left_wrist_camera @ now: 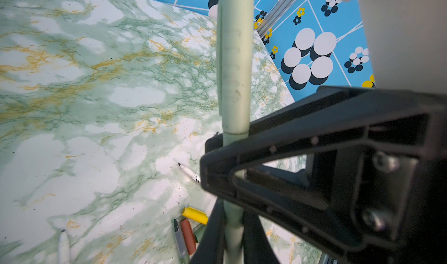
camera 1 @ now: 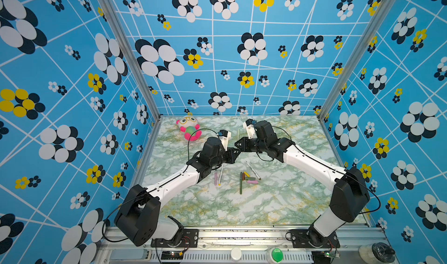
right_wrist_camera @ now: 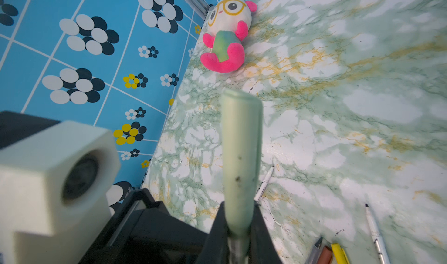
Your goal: Insert the pens into the pen caps
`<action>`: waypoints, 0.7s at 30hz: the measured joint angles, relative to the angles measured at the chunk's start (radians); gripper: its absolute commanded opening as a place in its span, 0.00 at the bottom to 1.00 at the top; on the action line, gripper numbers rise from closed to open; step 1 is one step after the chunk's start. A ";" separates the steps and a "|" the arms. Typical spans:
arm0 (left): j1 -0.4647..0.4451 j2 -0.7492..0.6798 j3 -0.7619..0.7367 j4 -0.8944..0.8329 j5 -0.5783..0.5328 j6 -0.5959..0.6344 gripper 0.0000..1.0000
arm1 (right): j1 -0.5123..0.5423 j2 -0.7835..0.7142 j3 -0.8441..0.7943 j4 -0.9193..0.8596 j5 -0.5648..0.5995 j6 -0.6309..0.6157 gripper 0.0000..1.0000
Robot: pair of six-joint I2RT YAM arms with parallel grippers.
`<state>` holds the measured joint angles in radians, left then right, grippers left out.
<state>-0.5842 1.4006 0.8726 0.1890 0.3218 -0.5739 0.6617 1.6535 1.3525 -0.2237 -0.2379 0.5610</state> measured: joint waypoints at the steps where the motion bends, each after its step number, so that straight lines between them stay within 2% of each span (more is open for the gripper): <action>1: 0.000 0.000 0.000 0.000 0.002 0.002 0.33 | 0.000 -0.003 0.000 -0.006 0.018 0.000 0.08; 6: -0.001 -0.018 -0.015 -0.001 0.010 0.023 0.50 | -0.032 -0.013 0.016 -0.070 0.103 0.000 0.08; 11: -0.001 -0.090 -0.061 -0.010 0.011 0.072 0.61 | -0.096 -0.017 0.026 -0.168 0.145 -0.003 0.08; 21: -0.001 -0.143 -0.095 -0.013 0.011 0.159 0.77 | -0.218 0.045 0.110 -0.447 0.168 -0.141 0.09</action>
<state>-0.5850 1.2579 0.7776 0.1757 0.3328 -0.4145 0.4438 1.6981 1.4628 -0.6712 -0.0696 0.4202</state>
